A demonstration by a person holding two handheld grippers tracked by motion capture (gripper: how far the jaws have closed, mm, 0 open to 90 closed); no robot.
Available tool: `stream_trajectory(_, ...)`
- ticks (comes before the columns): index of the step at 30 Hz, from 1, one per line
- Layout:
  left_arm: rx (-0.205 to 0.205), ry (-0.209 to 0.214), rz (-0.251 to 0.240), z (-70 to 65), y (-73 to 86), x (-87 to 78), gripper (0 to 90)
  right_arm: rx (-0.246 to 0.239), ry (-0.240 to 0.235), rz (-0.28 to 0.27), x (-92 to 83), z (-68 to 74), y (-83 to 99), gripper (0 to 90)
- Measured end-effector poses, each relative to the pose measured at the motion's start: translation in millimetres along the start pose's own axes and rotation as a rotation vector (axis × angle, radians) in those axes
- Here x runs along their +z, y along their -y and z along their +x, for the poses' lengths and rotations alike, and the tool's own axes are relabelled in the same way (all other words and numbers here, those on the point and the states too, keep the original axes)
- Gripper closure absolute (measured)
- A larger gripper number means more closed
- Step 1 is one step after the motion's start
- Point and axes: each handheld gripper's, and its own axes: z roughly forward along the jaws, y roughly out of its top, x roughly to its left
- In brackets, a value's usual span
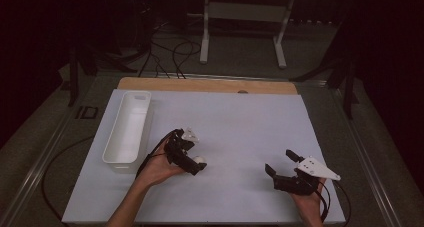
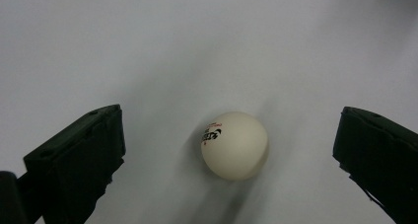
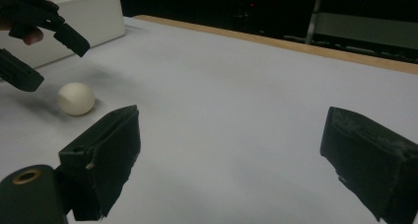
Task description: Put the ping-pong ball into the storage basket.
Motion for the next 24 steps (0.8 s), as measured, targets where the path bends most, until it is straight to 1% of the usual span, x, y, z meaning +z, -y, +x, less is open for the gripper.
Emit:
stream_trajectory(4,0.001,0.007,0.008,0.1,0.1,1.9,0.0,0.0,0.001,0.0,-0.1,-0.8,0.1,7.9)
stream_trajectory(5,0.009,0.015,0.013,-0.2,0.3,2.7,0.0,-0.001,0.001,0.0,-0.2,-0.8,0.1,7.9)
stream_trajectory(12,0.013,0.026,0.023,-1.7,0.4,5.5,0.0,-0.001,0.0,-0.001,-0.4,-1.1,0.2,7.9)
stream_trajectory(15,0.029,0.035,0.05,-1.9,0.8,7.7,0.0,0.001,0.003,-0.002,-1.2,-1.2,0.0,7.9)
stream_trajectory(17,0.034,0.037,0.054,-2.2,0.8,9.1,0.0,0.0,0.004,-0.001,-1.1,-1.5,0.1,7.9)
stream_trajectory(24,0.022,0.031,0.067,-1.2,1.4,14.9,0.0,-0.004,0.003,-0.001,-0.8,-1.1,0.1,7.9)
